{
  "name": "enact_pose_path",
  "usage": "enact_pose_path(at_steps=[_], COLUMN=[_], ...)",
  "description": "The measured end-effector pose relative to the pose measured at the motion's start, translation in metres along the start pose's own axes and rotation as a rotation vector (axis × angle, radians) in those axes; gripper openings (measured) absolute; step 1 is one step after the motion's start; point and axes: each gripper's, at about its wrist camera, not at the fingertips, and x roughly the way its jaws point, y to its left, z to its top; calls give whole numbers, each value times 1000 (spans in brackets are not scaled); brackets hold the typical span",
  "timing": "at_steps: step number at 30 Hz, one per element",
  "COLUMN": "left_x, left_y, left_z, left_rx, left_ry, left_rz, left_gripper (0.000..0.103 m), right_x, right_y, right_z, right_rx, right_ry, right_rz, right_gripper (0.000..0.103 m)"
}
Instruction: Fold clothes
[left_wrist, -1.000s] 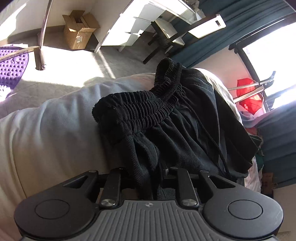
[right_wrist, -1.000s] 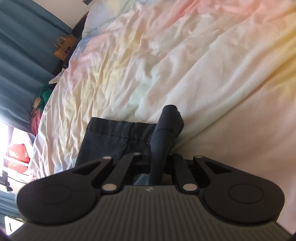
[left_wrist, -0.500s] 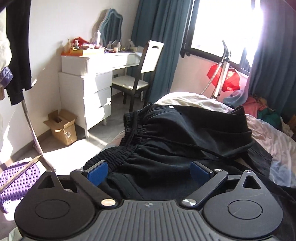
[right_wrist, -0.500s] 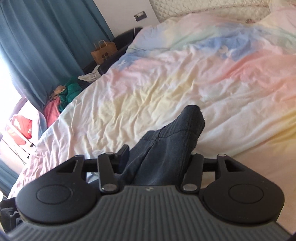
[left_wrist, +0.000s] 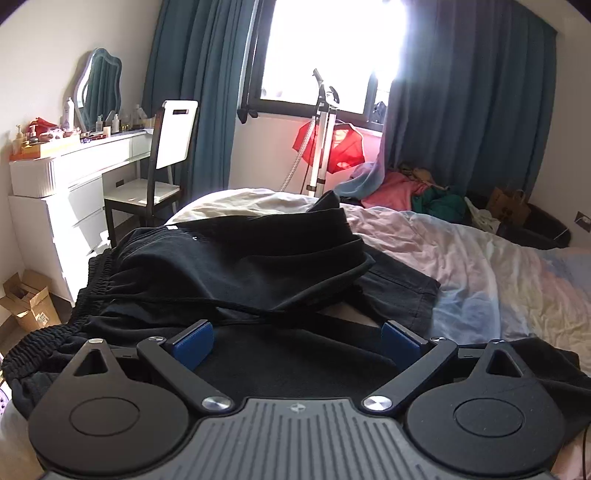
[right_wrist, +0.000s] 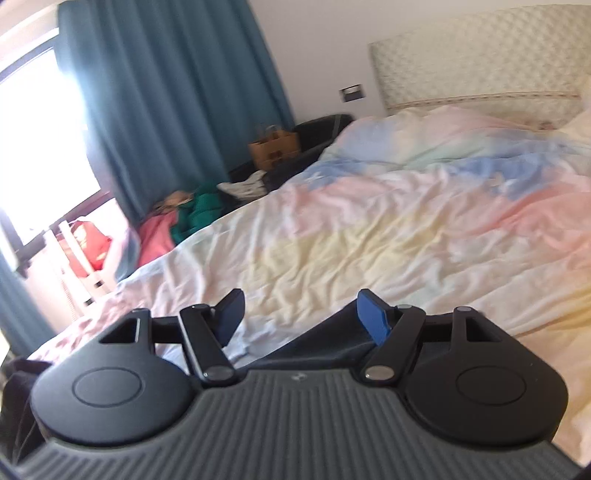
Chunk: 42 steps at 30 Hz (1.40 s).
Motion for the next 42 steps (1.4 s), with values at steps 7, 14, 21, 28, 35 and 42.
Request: enact_pose_path(at_steps=[7, 14, 21, 28, 35, 42], left_x=[37, 64, 66, 39, 33, 25], left_y=[-47, -50, -29, -19, -18, -21], left_z=[-14, -46, -52, -40, -41, -40], left_rx=[103, 172, 140, 128, 124, 119], left_ry=[-32, -45, -41, -111, -89, -104], left_rz=[-56, -88, -60, -39, -39, -59], left_gripper=[99, 99, 99, 100, 101, 101], right_x=[-18, -25, -26, -28, -29, -26], right_y=[61, 103, 117, 120, 126, 130], right_z=[-43, -78, -85, -90, -96, -106], right_rx=[-144, -275, -297, -320, -378, -428], right_ry=[89, 119, 93, 95, 78, 77], right_rz=[255, 362, 402, 452, 427, 423], right_gripper=[70, 70, 70, 70, 61, 20])
